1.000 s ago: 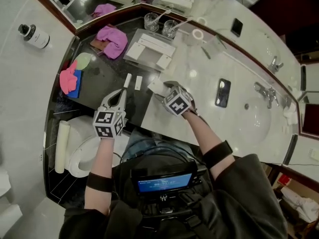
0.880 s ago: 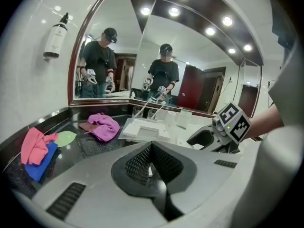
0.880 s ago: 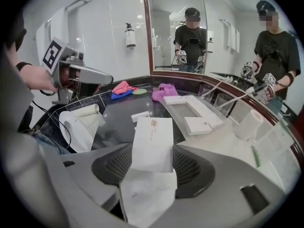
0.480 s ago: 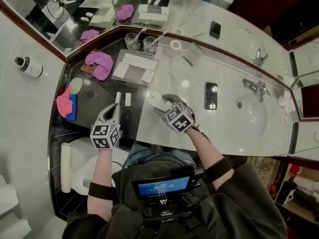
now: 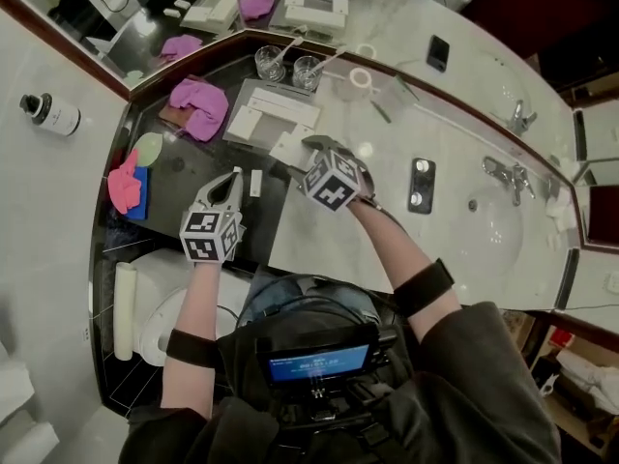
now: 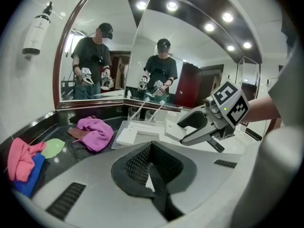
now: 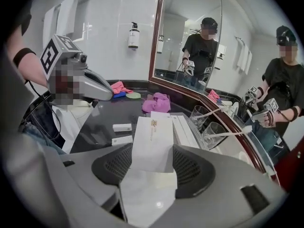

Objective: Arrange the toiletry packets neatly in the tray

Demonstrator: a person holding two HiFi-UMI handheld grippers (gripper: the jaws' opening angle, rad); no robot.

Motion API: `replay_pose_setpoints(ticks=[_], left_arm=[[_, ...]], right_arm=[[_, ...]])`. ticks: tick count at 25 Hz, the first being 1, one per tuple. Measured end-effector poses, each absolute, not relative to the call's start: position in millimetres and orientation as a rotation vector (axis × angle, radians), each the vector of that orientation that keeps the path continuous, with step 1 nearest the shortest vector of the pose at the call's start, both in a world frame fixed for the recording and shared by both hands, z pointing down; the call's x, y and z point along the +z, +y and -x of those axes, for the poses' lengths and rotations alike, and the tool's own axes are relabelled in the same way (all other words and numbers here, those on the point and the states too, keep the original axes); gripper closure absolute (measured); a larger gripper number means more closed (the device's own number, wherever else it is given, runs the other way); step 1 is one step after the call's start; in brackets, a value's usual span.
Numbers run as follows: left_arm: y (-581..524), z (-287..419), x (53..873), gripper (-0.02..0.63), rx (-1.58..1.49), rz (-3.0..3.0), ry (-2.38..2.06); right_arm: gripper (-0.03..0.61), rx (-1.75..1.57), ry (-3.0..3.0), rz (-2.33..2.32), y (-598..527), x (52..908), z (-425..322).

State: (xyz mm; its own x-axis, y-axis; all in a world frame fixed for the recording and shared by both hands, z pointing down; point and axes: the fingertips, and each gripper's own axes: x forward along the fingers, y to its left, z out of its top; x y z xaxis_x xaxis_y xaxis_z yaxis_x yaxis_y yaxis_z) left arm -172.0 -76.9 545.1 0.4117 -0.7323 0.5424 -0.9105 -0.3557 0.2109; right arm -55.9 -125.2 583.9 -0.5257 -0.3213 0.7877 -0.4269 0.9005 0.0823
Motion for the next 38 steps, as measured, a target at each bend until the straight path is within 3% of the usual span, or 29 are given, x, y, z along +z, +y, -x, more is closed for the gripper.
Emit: replay_pose_setpoints(ticks=[22,30,38], left_arm=[[-140,214,584,0.613,0.486,-2.090,-1.431],[-133,227,588,0.612,0.484,-2.064,-1.453],[-131,225,590,0.614,0.487,-2.056,-1.456]], right_arm=[[0.296,0.029,-2.019,-0.353,-204,650,114],[0.244,-0.030,-1.988,-0.373,-209,662,115],[0.242,-0.018,-2.020,-0.388,-209,656,117]])
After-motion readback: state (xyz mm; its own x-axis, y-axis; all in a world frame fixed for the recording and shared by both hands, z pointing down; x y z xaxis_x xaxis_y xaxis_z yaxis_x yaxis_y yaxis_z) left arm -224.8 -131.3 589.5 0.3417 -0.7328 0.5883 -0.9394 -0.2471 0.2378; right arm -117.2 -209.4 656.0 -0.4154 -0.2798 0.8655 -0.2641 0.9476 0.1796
